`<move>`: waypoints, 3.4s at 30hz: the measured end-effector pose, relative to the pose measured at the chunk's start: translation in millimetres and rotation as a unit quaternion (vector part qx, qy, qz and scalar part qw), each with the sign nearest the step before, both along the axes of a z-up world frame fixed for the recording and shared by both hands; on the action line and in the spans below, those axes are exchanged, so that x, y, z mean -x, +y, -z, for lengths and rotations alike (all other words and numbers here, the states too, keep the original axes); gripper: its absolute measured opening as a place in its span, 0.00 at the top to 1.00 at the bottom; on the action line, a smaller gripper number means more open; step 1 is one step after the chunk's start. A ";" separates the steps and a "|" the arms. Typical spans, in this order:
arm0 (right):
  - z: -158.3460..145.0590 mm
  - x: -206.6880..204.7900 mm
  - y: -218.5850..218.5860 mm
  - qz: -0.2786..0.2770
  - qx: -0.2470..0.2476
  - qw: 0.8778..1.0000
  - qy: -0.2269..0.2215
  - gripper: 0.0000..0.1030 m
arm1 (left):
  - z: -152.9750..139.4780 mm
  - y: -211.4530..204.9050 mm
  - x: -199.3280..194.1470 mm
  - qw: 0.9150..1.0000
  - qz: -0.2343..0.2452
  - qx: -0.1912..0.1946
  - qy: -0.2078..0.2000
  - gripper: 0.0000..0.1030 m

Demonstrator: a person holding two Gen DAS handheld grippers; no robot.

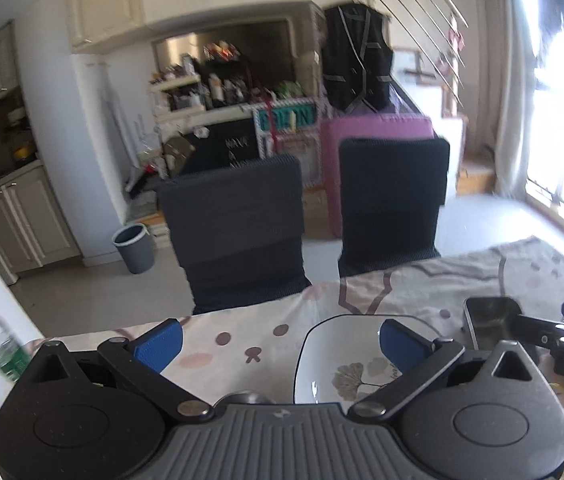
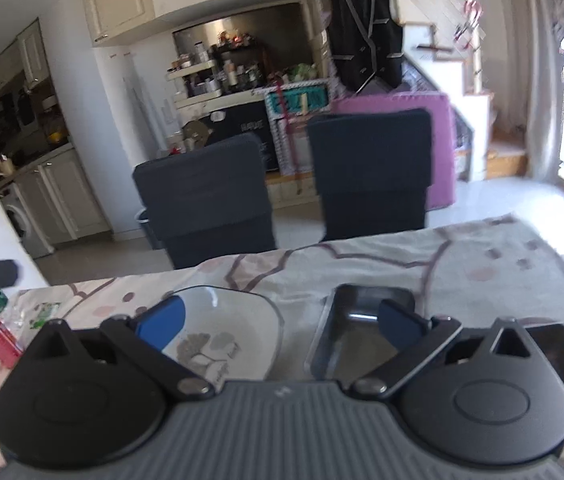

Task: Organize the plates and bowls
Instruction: 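Close the right gripper on the plate rim while the left gripper grips it too, then lift the plate with both grippers and carry it beside the cream bowl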

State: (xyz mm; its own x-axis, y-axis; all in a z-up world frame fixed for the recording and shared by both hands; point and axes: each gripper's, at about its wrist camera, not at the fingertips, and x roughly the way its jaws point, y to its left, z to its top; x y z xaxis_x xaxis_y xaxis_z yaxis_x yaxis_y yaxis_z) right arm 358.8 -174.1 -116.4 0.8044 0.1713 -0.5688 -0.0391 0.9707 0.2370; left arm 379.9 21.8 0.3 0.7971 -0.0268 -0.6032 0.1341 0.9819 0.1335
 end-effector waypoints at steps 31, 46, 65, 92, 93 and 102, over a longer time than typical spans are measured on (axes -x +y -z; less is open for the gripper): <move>80.3 -80.3 6.6 0.025 -0.182 0.966 0.184 0.72 | 109.8 8.6 -132.0 0.974 0.101 0.069 0.192 0.39; 81.2 -92.3 21.0 0.012 -0.113 0.979 0.170 0.85 | 142.5 28.1 -137.8 0.965 0.069 0.096 0.235 0.87; -3.4 -48.1 12.6 -0.051 -0.063 0.995 0.053 0.90 | 40.4 26.5 -47.7 0.982 0.042 0.135 0.125 0.88; -20.4 144.1 -42.1 -0.058 -0.054 0.986 0.143 0.91 | 70.9 -16.1 183.7 0.953 0.040 0.217 0.209 0.88; -16.5 147.1 -43.1 -0.059 -0.049 0.986 0.149 0.91 | 75.5 -19.6 187.2 0.952 0.043 0.213 0.215 0.88; 16.8 153.2 -44.6 -0.059 0.000 0.978 0.200 0.91 | 129.9 -38.3 191.0 0.935 0.039 0.204 0.287 0.88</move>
State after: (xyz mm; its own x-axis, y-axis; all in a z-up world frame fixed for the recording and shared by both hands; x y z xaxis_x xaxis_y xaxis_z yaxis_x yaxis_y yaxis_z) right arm 205.6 -218.7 -133.2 0.4918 0.2492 -0.8343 -0.0558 0.9652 0.2554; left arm 188.9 -16.5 -129.6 0.3305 -0.3923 -0.8584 0.1423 0.9198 -0.3655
